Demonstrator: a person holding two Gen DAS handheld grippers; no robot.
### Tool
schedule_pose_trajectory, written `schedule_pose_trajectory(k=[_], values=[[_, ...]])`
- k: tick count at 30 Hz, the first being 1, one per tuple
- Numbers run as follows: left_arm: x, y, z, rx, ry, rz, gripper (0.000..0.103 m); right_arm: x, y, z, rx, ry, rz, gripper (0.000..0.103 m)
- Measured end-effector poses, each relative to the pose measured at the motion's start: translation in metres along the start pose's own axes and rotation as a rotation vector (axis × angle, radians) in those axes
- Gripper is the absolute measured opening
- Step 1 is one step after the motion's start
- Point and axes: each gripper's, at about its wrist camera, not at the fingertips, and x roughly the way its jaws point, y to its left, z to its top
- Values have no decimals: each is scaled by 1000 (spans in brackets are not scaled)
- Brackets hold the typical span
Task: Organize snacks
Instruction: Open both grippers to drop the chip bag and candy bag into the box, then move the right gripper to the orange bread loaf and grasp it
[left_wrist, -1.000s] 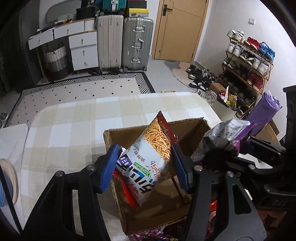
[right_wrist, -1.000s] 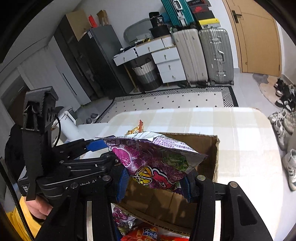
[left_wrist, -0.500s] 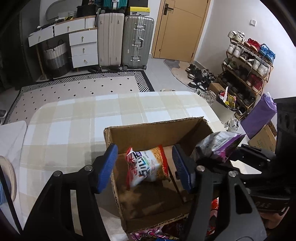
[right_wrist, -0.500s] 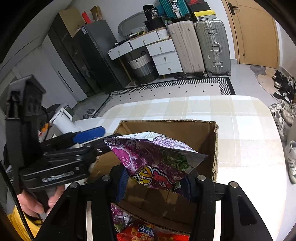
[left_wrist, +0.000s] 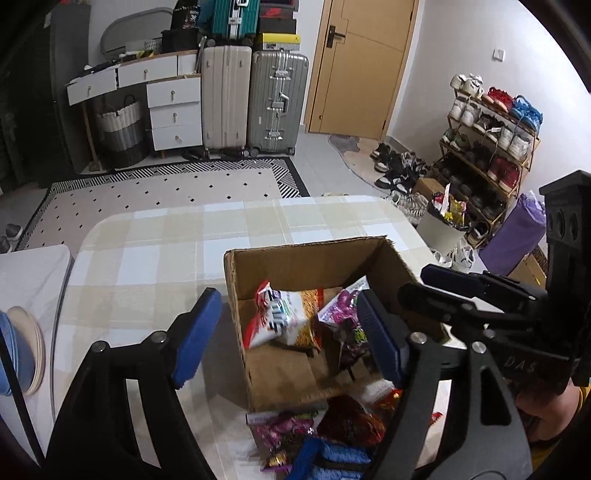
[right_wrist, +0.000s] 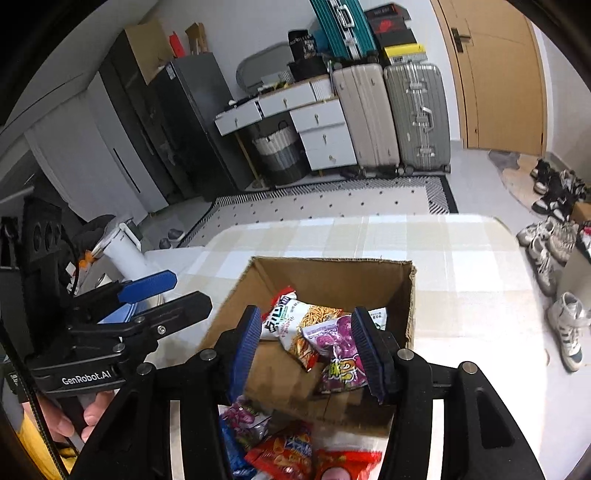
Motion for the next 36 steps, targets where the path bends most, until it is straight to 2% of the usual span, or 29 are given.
schedule_pose_trajectory(k=[4, 6, 8, 12, 14, 18, 24, 27, 29, 36], values=[[-36, -8, -14, 10, -31, 13, 79, -35, 22, -14, -54, -46, -32, 54], [-59, -10, -25, 14, -55, 10, 79, -53, 35, -24, -85, -75, -53, 59], [-78, -13, -35, 18, -77, 10, 79, -71, 49, -36, -117, -104, -82, 70], [-122, -19, -58, 19, -124, 0, 80, -103, 76, -56, -173, -157, -136, 75], [-142, -22, -68, 19, -145, -2, 80, -120, 87, -67, -192, -190, -164, 84], [-184, -28, -94, 12, -201, 4, 82, -148, 104, -84, -204, -241, -196, 85], [-235, -32, -134, -5, -255, 23, 84, -180, 117, -103, -204, -300, -235, 94], [-254, -32, -154, -26, -275, 26, 91, -195, 122, -114, -198, -325, -244, 96], [-262, -32, -166, -27, -280, 10, 102, -204, 122, -120, -196, -339, -257, 97], [-270, -32, -202, -4, -276, 40, 102, -215, 116, -133, -169, -334, -263, 97]])
